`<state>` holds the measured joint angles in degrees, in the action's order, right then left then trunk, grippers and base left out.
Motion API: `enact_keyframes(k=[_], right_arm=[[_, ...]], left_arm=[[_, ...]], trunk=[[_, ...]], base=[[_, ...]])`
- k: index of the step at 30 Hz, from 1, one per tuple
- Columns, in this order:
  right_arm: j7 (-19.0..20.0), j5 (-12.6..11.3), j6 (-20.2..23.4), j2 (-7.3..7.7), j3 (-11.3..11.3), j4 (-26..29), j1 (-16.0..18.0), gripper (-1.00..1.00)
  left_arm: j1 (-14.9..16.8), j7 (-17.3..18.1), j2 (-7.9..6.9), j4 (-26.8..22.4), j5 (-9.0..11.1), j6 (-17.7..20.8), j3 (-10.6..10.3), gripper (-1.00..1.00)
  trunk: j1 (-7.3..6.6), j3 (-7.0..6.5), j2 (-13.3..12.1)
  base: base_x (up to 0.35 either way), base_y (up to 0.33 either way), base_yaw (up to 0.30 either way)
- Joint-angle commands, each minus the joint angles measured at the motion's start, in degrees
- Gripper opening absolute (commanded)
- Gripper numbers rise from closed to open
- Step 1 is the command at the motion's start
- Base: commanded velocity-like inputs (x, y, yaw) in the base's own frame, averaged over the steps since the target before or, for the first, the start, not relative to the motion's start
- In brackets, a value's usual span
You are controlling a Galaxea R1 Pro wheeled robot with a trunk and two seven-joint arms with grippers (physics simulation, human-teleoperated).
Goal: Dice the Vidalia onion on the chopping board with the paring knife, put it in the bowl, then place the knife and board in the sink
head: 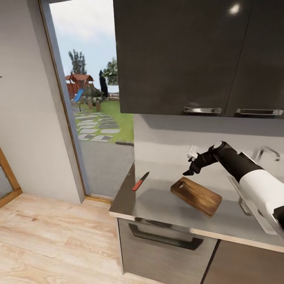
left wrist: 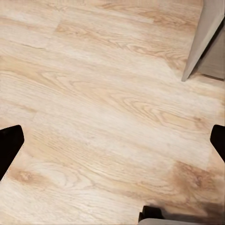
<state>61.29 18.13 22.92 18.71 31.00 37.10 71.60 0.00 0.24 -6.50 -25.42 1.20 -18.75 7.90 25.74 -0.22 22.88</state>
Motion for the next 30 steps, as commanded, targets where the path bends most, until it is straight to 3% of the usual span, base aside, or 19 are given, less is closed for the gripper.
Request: enact_keyframes(k=[1, 10, 15, 20, 30], right_arm=[[0.14, 0.05, 0.47, 0.03, 0.17, -0.04, 0.03, 1.0], [0.15, 0.3, -0.22, 0.01, 0.22, -2.87, -0.03, 1.0], [0.16, 0.45, -4.03, 0.01, 0.28, -6.09, -0.06, 1.0], [0.23, 4.17, -8.81, -0.3, 1.42, -9.9, -0.06, 1.0], [0.32, 4.79, -10.33, -0.55, 2.9, -10.89, -0.04, 1.0]], left_arm=[[0.0, 0.03, 0.0, 0.02, 0.12, -0.15, 0.02, 1.0], [0.0, 0.03, -0.01, 0.02, 0.12, -0.15, 0.02, 1.0], [0.0, 0.03, -0.01, 0.02, 0.12, -0.15, 0.02, 1.0], [0.0, 0.03, -0.01, 0.02, 0.12, -0.15, 0.01, 1.0], [0.0, 0.03, -0.01, 0.02, 0.07, -0.15, 0.03, 1.0]], trunk=[[0.05, 0.08, 0.04], [0.05, 0.74, 0.04], [0.05, 1.17, 0.04], [0.05, 1.62, 0.04], [0.05, 2.54, 0.04]], base=[[0.276, 0.144, 0.0], [0.251, 0.044, 0.0], [0.035, 0.001, 0.0], [0.003, 0.0, 0.0], [0.0, 0.0, 0.0]])
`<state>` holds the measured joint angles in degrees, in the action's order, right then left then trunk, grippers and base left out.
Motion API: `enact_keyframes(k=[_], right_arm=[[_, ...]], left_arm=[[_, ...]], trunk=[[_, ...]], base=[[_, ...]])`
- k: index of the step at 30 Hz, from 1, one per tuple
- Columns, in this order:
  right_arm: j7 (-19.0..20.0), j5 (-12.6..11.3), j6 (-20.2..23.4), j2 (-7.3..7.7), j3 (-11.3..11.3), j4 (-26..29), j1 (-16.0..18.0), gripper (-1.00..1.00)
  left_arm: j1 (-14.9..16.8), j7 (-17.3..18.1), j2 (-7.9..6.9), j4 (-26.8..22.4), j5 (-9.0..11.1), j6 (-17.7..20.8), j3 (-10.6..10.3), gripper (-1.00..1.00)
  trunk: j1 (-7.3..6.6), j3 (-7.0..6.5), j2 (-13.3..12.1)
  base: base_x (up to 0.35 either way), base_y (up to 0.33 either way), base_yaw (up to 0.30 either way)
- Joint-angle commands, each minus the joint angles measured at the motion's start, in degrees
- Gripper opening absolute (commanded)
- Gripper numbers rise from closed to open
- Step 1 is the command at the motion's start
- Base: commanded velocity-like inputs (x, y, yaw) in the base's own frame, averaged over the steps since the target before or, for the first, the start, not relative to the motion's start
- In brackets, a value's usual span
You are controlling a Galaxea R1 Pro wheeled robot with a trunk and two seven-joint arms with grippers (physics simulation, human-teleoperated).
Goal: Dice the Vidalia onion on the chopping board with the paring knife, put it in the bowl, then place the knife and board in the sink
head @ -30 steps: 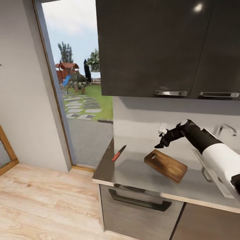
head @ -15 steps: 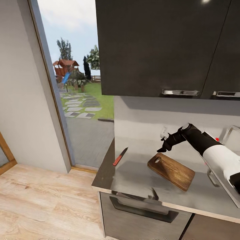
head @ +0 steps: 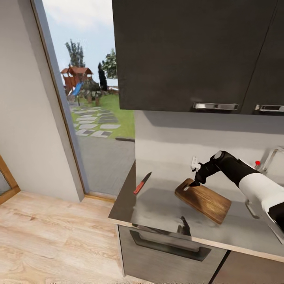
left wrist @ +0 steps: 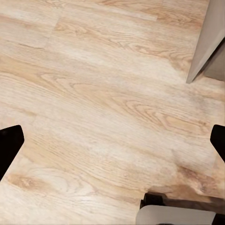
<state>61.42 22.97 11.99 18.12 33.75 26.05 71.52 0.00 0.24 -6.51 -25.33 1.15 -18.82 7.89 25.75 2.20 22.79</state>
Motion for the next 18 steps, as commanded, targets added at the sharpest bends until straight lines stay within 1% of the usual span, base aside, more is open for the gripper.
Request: enact_keyframes(k=[1, 4, 11, 18], right_arm=[[0.19, -0.04, 0.59, -0.05, 0.16, 0.14, 0.03, 1.0], [0.19, -0.03, 0.58, -0.28, 0.17, 0.14, 0.03, 1.0], [0.19, -0.03, 0.58, -0.41, 0.17, 0.14, 0.02, 1.0], [0.19, -0.03, 0.49, -0.37, 0.17, 0.05, 0.02, 1.0]], left_arm=[[0.0, 0.03, 0.01, -0.07, 0.1, -0.08, 0.04, 1.0], [0.0, 0.03, 0.01, -0.07, 0.11, -0.08, 0.06, 1.0], [0.0, 0.03, 0.01, -0.07, 0.09, -0.08, 0.02, 1.0], [0.0, 0.03, 0.01, -0.07, 0.11, -0.08, 0.02, 1.0]], trunk=[[0.04, 0.22, 0.13], [0.04, 0.49, 0.13], [0.04, 1.14, 0.13], [0.04, 1.78, 0.13]], base=[[0.062, 0.0, 0.0], [0.186, 0.0, 0.0], [0.292, -0.021, 0.0], [0.054, -0.003, 0.0]])
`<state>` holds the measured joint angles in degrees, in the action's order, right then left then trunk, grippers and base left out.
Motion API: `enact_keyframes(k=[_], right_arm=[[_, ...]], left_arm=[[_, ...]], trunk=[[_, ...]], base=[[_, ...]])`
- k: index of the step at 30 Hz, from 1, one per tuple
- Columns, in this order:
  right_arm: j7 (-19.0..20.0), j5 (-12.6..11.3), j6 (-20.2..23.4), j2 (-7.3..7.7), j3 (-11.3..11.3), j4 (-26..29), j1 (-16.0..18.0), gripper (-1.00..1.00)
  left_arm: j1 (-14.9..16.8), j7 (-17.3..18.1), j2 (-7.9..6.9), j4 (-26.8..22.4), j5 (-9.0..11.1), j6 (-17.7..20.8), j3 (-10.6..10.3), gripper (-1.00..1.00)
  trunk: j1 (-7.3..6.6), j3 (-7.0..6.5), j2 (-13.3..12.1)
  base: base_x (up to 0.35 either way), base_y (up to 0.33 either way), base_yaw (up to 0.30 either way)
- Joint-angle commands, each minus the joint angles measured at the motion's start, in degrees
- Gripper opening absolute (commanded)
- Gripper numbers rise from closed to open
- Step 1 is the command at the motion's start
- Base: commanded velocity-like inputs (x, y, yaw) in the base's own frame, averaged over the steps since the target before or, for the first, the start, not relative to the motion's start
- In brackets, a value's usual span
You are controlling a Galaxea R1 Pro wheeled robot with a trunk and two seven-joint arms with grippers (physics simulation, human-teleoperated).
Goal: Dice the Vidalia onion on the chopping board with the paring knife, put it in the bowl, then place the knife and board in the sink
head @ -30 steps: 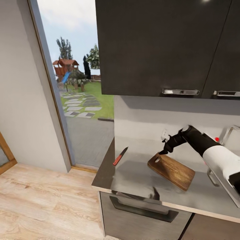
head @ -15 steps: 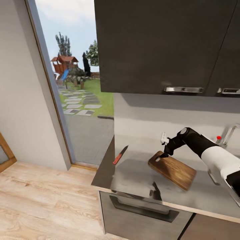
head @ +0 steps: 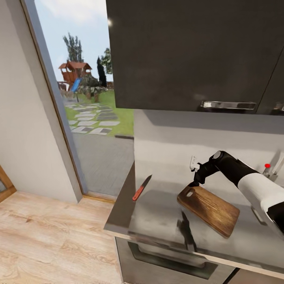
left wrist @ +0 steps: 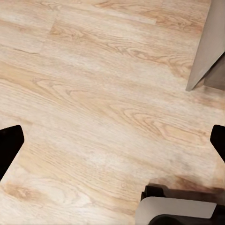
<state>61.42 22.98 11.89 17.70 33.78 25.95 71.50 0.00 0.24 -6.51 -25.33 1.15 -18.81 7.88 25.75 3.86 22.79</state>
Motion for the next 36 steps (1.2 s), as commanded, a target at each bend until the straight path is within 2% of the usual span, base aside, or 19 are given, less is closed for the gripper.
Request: enact_keyframes(k=[1, 5, 6, 9, 13, 18, 22, 26, 36], right_arm=[[0.19, -0.05, 0.6, 0.04, 0.15, 0.15, 0.04, 1.0], [0.19, -0.05, 0.03, 0.05, 0.73, -0.1, 0.04, 1.0], [0.19, -0.05, -1.43, 0.05, 2.06, -0.67, 0.04, 1.0], [0.19, -0.05, -3.02, 0.0, 4.13, -1.7, 0.04, 1.0], [0.19, -0.05, -3.66, -0.01, 5.28, -2.34, 0.06, 1.0], [0.19, -0.05, -3.86, 0.04, 5.63, -2.56, 0.04, 1.0], [0.51, -0.05, -3.9, 0.05, 5.82, -2.71, 0.04, 1.0], [3.35, -0.03, -4.03, 0.05, 5.85, -2.74, 0.04, 1.0], [4.32, -0.01, -5.45, 0.03, 5.9, -3.29, 0.04, 1.0]], left_arm=[[0.0, 0.03, 0.01, -0.07, 0.12, -0.08, 0.05, 1.0], [0.0, 0.03, 0.01, -0.07, 0.13, -0.08, 0.06, 1.0], [0.0, 0.03, -0.04, -0.07, 0.12, -0.08, 0.1, 1.0], [0.0, 0.03, -0.07, -0.07, 0.14, -0.08, 0.11, 1.0], [0.0, 0.03, -0.08, -0.07, 0.16, -0.08, 0.12, 1.0], [0.0, 0.03, -0.1, -0.07, 0.12, -0.08, 0.12, 1.0], [0.0, 0.03, -0.67, -0.08, 0.17, -0.08, 0.12, 1.0], [0.0, 0.03, -0.76, -0.07, 0.17, -0.08, 0.12, 1.0], [0.0, 0.03, -0.77, -0.07, 0.17, -0.08, 0.12, 1.0]], trunk=[[0.04, 0.21, 0.13], [0.04, 0.58, 0.13], [0.04, 0.67, 0.13], [0.04, 0.95, 0.13], [0.04, 1.32, 0.13], [0.04, 1.76, 0.13], [0.04, 2.1, 0.13], [0.04, 2.43, 0.13], [0.04, 3.25, 0.13]], base=[[0.013, 0.0, 0.0], [0.092, 0.0, 0.0], [0.222, 0.0, 0.0], [0.245, 0.0, 0.0], [0.264, 0.0, 0.0], [0.28, 0.0, 0.0], [0.233, -0.012, 0.0], [0.053, -0.008, 0.0], [0.006, -0.001, 0.0]])
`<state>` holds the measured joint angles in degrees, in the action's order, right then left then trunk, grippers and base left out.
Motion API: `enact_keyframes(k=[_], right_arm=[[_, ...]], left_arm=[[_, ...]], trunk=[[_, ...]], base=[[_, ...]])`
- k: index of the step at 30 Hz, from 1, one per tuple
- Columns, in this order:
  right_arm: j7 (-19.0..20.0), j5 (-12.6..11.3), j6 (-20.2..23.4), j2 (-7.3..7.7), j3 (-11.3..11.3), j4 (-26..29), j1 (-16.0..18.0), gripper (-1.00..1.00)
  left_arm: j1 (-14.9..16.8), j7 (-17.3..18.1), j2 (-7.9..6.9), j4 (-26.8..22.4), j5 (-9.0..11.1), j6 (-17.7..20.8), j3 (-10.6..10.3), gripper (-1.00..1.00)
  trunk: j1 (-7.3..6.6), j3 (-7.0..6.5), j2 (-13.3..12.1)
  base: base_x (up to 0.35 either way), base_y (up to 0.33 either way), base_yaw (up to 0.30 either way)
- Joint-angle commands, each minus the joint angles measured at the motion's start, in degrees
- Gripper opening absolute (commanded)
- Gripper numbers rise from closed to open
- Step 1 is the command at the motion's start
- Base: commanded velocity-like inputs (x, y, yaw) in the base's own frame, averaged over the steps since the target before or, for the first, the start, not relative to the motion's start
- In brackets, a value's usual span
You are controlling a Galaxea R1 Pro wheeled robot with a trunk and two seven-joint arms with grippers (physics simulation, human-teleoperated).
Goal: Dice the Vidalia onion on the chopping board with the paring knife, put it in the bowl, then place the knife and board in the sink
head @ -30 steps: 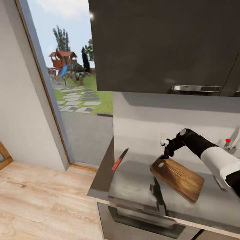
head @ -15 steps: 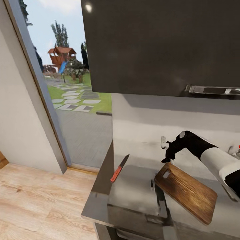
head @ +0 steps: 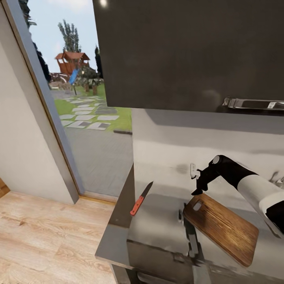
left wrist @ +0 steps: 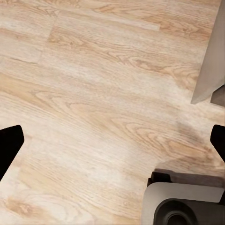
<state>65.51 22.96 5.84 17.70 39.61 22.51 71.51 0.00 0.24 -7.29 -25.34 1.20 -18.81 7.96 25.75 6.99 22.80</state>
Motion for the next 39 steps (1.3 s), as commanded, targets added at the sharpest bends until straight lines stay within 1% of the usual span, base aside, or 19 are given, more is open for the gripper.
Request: enact_keyframes(k=[1, 32, 39], right_arm=[[0.23, 0.03, 0.56, 0.01, 0.09, -0.08, 0.03, 1.0], [0.09, 0.07, 0.42, -0.04, 0.11, -2.4, -0.09, 1.0], [-0.01, 0.07, 0.41, -0.04, 0.13, -2.7, -0.07, 1.0]], left_arm=[[0.0, 0.03, 0.02, -0.06, 0.12, -0.09, 0.04, 1.0], [0.0, 0.03, 0.08, -0.06, 0.12, -0.09, 0.04, 1.0], [0.0, 0.03, 0.15, -0.06, 0.12, -0.09, 0.03, 1.0]], trunk=[[0.03, 0.2, 0.12], [0.03, 2.77, 0.12], [0.03, 3.4, 0.12]], base=[[0.0, 0.0, 0.0], [0.0, 0.0, 0.0], [-0.056, 0.0, 0.0]])
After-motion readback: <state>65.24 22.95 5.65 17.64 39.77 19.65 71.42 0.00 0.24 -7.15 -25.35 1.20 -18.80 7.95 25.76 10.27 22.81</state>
